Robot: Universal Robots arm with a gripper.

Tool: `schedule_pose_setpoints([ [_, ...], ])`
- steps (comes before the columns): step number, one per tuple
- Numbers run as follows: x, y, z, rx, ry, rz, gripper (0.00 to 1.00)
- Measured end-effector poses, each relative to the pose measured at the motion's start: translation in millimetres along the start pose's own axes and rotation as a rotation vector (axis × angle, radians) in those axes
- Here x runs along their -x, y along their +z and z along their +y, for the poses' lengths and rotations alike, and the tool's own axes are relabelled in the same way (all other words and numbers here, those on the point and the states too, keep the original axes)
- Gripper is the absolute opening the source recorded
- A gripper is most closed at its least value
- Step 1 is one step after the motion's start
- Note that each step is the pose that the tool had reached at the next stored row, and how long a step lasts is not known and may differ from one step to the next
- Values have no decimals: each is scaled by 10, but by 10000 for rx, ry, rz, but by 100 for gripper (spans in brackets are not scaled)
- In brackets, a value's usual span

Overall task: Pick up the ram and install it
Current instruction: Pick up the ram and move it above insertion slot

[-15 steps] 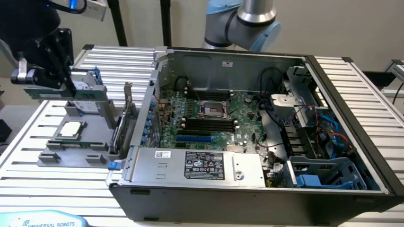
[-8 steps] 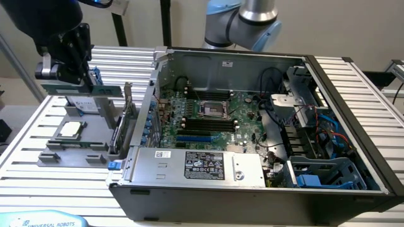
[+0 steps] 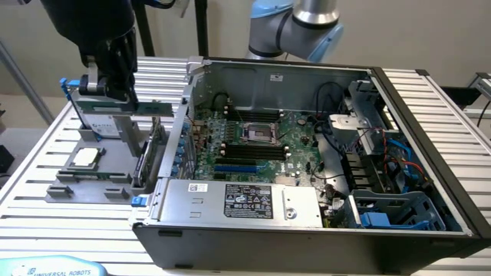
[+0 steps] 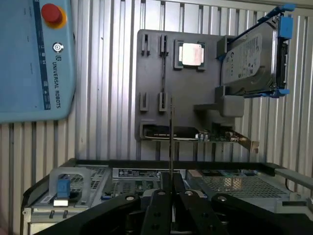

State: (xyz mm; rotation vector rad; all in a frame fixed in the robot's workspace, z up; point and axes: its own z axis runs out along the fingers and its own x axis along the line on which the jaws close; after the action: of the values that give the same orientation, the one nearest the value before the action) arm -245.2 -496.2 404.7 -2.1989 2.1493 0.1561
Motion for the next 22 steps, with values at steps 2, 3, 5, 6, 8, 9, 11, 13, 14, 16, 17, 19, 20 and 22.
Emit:
schedule_pose_setpoints([
  [2, -2, -4, -90, 7, 0, -9, 13],
  [3, -3, -5, -139, 11, 1, -14, 13],
  [5, -5, -8, -229, 18, 0, -21, 13],
  [6, -6, -9, -275, 21, 0, -24, 13],
  [8, -8, -12, -365, 27, 1, -30, 13],
  [9, -9, -13, -410, 29, 1, -33, 13],
  [11, -10, -16, -498, 35, 0, -38, 13],
  [13, -12, -19, -592, 41, 2, -41, 13],
  [14, -12, -20, -639, 45, 1, -43, 13],
  [16, -12, -22, -727, 50, 3, -45, 13],
  [17, -12, -23, -772, 54, 3, -45, 13],
  [19, -10, -26, -864, 62, 2, -46, 13],
  [20, -8, -27, -908, 67, 3, -46, 13],
  [22, -3, -28, -1000, 78, 6, -47, 13],
])
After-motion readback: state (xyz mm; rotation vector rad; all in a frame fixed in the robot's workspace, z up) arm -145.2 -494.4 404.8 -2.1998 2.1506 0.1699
